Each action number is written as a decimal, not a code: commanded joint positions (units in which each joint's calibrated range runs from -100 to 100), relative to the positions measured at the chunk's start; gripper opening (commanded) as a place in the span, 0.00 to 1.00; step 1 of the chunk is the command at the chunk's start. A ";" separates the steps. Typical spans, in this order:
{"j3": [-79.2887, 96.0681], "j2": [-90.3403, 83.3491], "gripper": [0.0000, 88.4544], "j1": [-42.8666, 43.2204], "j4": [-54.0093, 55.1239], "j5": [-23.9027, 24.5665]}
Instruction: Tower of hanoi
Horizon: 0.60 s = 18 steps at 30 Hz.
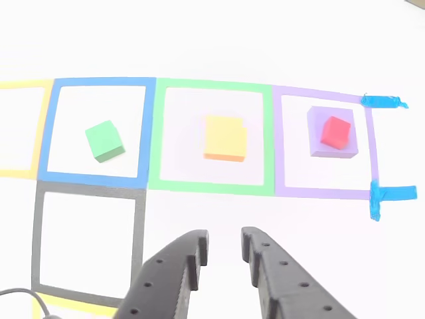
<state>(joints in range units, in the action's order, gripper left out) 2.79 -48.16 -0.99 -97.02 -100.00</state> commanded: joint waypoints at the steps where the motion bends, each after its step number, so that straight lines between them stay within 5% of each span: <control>1: -3.24 -2.83 0.02 6.36 -2.50 0.00; 9: 6.39 -5.89 0.11 12.12 0.34 0.00; 18: 33.94 -10.66 0.26 15.66 22.85 0.00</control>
<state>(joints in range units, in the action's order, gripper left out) 29.17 -57.37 12.58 -83.31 -99.64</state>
